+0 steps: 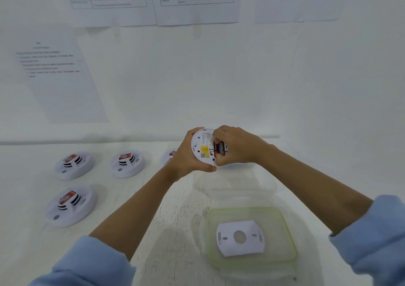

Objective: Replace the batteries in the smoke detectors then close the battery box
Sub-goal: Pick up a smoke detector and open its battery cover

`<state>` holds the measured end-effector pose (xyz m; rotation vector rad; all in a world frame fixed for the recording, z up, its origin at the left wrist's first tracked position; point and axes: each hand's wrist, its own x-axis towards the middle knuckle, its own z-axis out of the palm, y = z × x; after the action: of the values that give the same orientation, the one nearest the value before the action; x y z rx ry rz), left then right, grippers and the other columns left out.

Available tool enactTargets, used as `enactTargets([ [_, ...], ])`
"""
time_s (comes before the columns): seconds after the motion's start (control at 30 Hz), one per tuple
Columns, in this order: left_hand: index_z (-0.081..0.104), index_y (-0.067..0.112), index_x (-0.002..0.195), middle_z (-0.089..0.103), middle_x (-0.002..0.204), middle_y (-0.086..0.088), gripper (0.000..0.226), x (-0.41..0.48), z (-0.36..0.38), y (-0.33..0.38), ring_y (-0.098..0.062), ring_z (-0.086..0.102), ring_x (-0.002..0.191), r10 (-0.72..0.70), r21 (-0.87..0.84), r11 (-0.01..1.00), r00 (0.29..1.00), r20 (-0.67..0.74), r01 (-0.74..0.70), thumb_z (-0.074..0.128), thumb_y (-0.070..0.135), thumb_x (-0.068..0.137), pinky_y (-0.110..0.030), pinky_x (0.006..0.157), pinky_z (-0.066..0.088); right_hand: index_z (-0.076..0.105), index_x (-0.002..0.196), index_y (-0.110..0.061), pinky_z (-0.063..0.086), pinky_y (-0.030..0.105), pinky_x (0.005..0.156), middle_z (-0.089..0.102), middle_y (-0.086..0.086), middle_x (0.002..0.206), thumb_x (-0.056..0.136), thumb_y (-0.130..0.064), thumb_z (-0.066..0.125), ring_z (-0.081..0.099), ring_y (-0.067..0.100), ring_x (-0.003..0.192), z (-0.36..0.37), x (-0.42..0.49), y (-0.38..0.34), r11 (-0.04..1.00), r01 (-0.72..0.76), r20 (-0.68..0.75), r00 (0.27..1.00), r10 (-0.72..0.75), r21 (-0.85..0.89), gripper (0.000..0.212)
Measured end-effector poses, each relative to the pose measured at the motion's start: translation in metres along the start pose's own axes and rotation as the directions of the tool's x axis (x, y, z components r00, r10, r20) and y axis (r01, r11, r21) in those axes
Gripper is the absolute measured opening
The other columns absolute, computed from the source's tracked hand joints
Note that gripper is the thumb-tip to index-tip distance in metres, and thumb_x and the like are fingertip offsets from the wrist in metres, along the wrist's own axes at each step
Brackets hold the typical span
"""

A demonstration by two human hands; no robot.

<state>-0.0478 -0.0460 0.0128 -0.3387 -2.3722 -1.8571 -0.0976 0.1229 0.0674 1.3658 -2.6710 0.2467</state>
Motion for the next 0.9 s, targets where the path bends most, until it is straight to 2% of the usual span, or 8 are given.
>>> enactTargets([
  [0.13,0.029,0.010,0.132,0.050,0.118,0.001,0.098,0.000,-0.001,-0.002,0.003,0.059,0.098,0.001,0.008,1.000,1.000,0.003,-0.001,0.078,-0.011,0.049,-0.019,0.072,0.053,0.054,0.090,-0.001,0.028,0.018,0.052,0.046,0.006,0.079,0.073,-0.030,0.067,0.039,0.019,0.066,0.006,0.001,0.003,0.998,0.052,-0.052,0.997,-0.053,-0.028,0.036],
  [0.27,0.029,0.009,0.132,0.050,0.115,0.002,0.096,0.000,-0.002,-0.004,0.006,0.059,0.094,-0.008,0.009,1.000,1.000,0.003,0.008,0.073,-0.026,0.054,-0.018,0.070,0.053,0.058,0.083,0.000,0.028,0.018,0.050,0.044,0.006,0.075,0.071,-0.027,0.069,0.038,0.020,0.062,0.012,0.001,0.005,0.995,0.097,-0.113,0.989,-0.099,-0.023,0.032],
  [0.47,0.029,0.011,0.130,0.049,0.114,0.004,0.098,-0.001,-0.004,-0.004,0.009,0.058,0.094,-0.005,0.030,1.000,1.000,0.002,0.005,0.078,-0.012,0.048,-0.017,0.070,0.053,0.059,0.073,0.002,0.025,0.018,0.045,0.052,0.016,0.069,0.067,-0.024,0.070,0.038,0.022,0.055,0.021,0.004,0.009,0.989,0.138,-0.168,0.975,-0.144,-0.050,0.029],
  [0.57,0.029,0.011,0.130,0.049,0.114,0.004,0.098,-0.001,-0.005,-0.005,0.009,0.057,0.093,-0.008,0.041,0.999,1.000,0.000,0.008,0.078,-0.019,0.052,-0.017,0.070,0.053,0.059,0.071,0.002,0.030,0.022,0.045,0.055,0.017,0.069,0.066,-0.025,0.071,0.040,0.023,0.055,0.024,0.004,0.011,0.989,0.142,-0.166,0.975,-0.145,-0.035,0.030],
  [0.67,0.028,0.012,0.130,0.048,0.115,0.004,0.094,0.000,-0.004,-0.007,0.010,0.057,0.094,-0.006,0.043,0.999,1.000,-0.003,0.006,0.073,-0.024,0.056,-0.016,0.070,0.053,0.059,0.077,-0.002,0.042,0.032,0.058,0.058,0.015,0.084,0.073,-0.028,0.071,0.051,0.028,0.067,0.022,0.002,0.015,0.992,0.106,-0.144,0.985,-0.096,0.064,0.029],
  [0.73,0.029,0.012,0.129,0.048,0.116,0.004,0.093,0.000,-0.004,-0.008,0.010,0.056,0.095,-0.003,0.045,0.999,1.000,-0.003,0.003,0.073,-0.024,0.056,-0.016,0.071,0.052,0.057,0.079,-0.010,0.044,0.032,0.066,0.056,0.009,0.093,0.076,-0.031,0.070,0.053,0.026,0.078,0.019,0.001,0.019,0.981,0.076,-0.091,0.994,-0.060,0.181,0.026],
  [0.8,0.029,0.014,0.129,0.048,0.117,0.005,0.093,-0.001,-0.004,-0.008,0.010,0.055,0.097,0.001,0.053,0.999,1.000,0.003,-0.001,0.075,-0.021,0.056,-0.016,0.073,0.052,0.053,0.077,-0.018,0.050,0.036,0.073,0.056,0.009,0.099,0.076,-0.033,0.072,0.054,0.026,0.086,0.016,-0.001,0.020,0.961,0.056,-0.047,0.998,-0.044,0.270,0.025],
  [0.9,0.030,0.017,0.129,0.047,0.117,0.006,0.097,-0.002,-0.002,-0.006,0.007,0.055,0.100,0.006,0.063,0.998,1.000,0.015,-0.007,0.081,-0.010,0.051,-0.015,0.075,0.052,0.050,0.073,-0.017,0.052,0.045,0.079,0.058,0.013,0.102,0.075,-0.029,0.074,0.055,0.029,0.092,0.012,-0.003,0.019,0.951,0.020,-0.027,1.000,-0.012,0.309,0.026],
])
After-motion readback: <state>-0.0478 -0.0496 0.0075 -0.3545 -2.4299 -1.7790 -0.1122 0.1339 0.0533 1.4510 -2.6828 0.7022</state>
